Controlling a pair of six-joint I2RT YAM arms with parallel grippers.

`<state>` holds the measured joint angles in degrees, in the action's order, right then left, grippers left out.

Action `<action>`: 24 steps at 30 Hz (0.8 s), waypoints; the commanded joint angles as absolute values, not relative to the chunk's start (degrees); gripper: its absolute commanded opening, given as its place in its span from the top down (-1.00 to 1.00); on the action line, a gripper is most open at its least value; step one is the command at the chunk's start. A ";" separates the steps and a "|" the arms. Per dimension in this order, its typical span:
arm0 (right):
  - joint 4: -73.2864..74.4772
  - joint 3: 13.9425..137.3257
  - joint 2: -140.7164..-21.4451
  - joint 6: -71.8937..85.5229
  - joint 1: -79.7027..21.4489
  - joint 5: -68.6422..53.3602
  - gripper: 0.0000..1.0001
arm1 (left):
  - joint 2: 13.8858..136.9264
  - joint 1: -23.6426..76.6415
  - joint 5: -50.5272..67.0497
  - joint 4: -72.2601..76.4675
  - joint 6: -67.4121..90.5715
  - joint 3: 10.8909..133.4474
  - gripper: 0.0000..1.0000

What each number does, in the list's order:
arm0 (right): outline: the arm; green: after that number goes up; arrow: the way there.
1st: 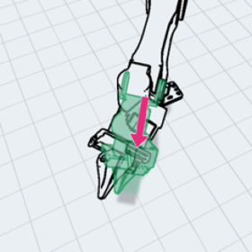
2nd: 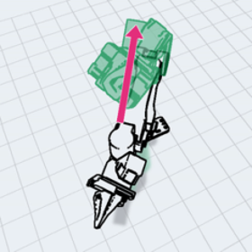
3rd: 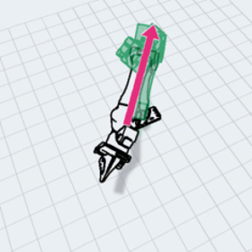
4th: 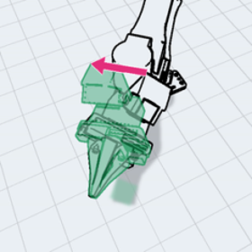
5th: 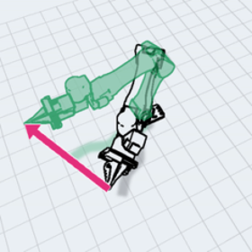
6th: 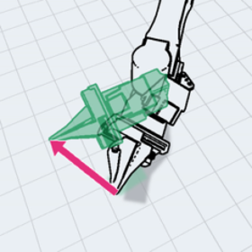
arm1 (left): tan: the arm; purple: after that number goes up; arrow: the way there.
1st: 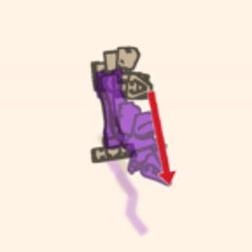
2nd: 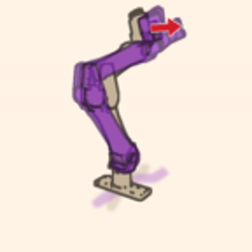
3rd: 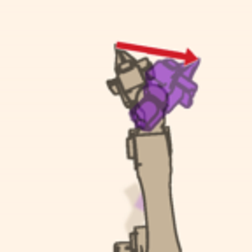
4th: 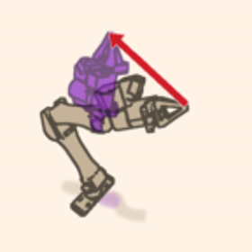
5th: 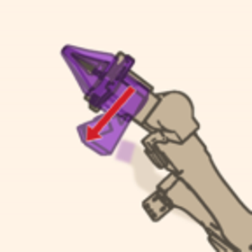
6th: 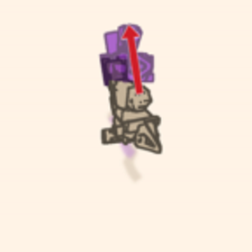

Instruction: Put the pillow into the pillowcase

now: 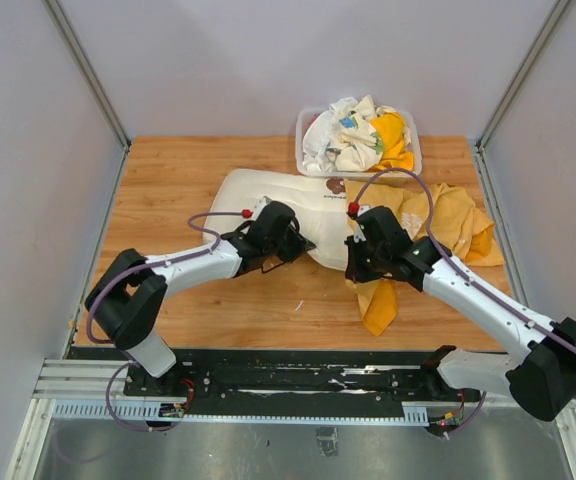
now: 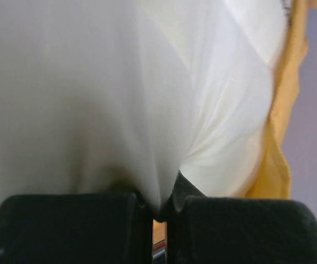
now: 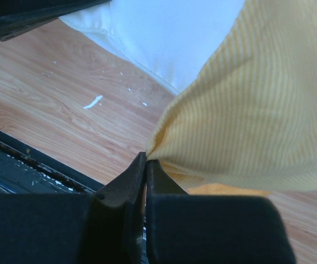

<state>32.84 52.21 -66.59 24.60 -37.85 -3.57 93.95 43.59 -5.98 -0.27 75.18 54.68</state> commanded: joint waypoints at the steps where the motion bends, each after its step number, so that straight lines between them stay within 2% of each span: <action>1: 31.68 58.84 -69.49 23.68 -38.84 -7.02 0.99 | 85.30 43.15 -13.40 -2.97 69.69 62.27 1.00; 6: 32.21 65.16 -73.04 23.47 -41.37 -8.82 0.99 | 81.81 43.07 -13.26 -5.77 67.48 65.28 0.99; 12: 34.63 71.18 -75.44 22.70 -43.74 -7.06 0.99 | 85.20 43.35 -8.81 -4.90 68.05 64.38 0.99; 17: 34.63 69.70 -74.93 22.49 -43.90 -8.44 0.99 | 89.22 43.68 -5.63 -1.64 68.31 61.13 1.00; 24: 35.13 69.81 -73.39 21.62 -45.06 -11.78 0.99 | 97.20 43.77 -2.21 2.94 65.57 62.55 1.00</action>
